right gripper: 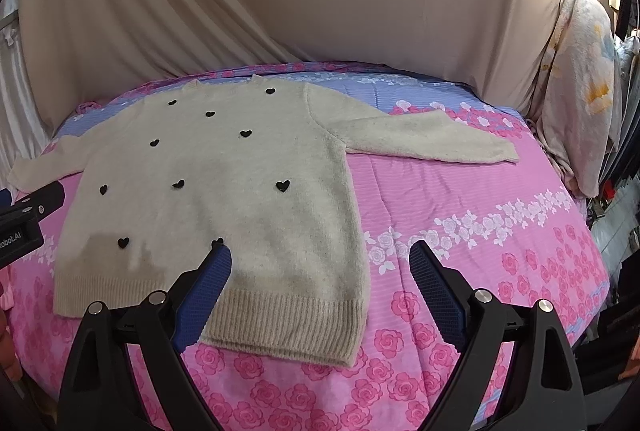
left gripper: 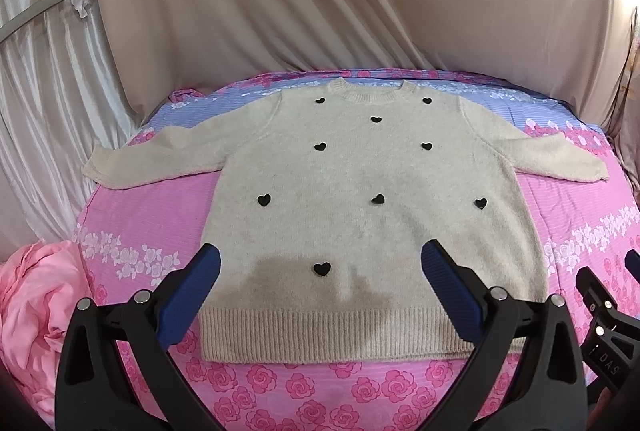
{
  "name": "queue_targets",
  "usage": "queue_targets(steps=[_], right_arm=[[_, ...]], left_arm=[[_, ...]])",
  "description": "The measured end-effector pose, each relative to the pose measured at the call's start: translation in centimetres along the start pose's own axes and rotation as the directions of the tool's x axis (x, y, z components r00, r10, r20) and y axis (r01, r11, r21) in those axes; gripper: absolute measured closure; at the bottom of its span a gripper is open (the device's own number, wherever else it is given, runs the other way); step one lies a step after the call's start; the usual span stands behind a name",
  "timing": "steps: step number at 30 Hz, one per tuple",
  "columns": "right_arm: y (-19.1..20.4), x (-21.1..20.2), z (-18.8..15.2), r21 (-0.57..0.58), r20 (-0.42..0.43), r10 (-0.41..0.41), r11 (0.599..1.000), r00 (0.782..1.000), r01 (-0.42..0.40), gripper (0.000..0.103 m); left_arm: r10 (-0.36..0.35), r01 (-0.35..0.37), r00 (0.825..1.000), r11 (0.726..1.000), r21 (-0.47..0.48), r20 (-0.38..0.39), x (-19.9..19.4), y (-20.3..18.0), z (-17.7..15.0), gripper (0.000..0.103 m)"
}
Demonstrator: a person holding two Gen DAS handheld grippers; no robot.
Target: Fold small clothes
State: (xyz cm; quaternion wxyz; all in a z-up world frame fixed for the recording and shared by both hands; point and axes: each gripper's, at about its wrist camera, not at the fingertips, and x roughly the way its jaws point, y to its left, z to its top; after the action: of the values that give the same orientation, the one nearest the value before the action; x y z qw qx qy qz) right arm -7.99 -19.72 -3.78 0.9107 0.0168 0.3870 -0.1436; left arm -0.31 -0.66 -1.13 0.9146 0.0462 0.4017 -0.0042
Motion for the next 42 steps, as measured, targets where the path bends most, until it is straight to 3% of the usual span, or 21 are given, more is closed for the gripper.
queue_targets(steps=[35,39,42], right_arm=[[-0.3,1.5,0.6,0.003,-0.019,0.001,1.000,1.000,-0.001,0.015],[-2.2,2.8,1.1,0.014,-0.034,-0.021,1.000,0.999,0.022,0.015],[-6.4,4.9,2.2,0.053,-0.054,-0.082,0.995,0.995,0.085,0.015]], left_arm=[[0.004,-0.004,1.000,1.000,0.008,-0.017,1.1,-0.7,0.8,0.005],[-0.005,0.005,1.000,1.000,0.005,-0.026,1.7,-1.2,1.0,0.005],[-0.015,0.015,0.999,1.000,-0.002,-0.032,2.2,-1.9,1.1,0.005]])
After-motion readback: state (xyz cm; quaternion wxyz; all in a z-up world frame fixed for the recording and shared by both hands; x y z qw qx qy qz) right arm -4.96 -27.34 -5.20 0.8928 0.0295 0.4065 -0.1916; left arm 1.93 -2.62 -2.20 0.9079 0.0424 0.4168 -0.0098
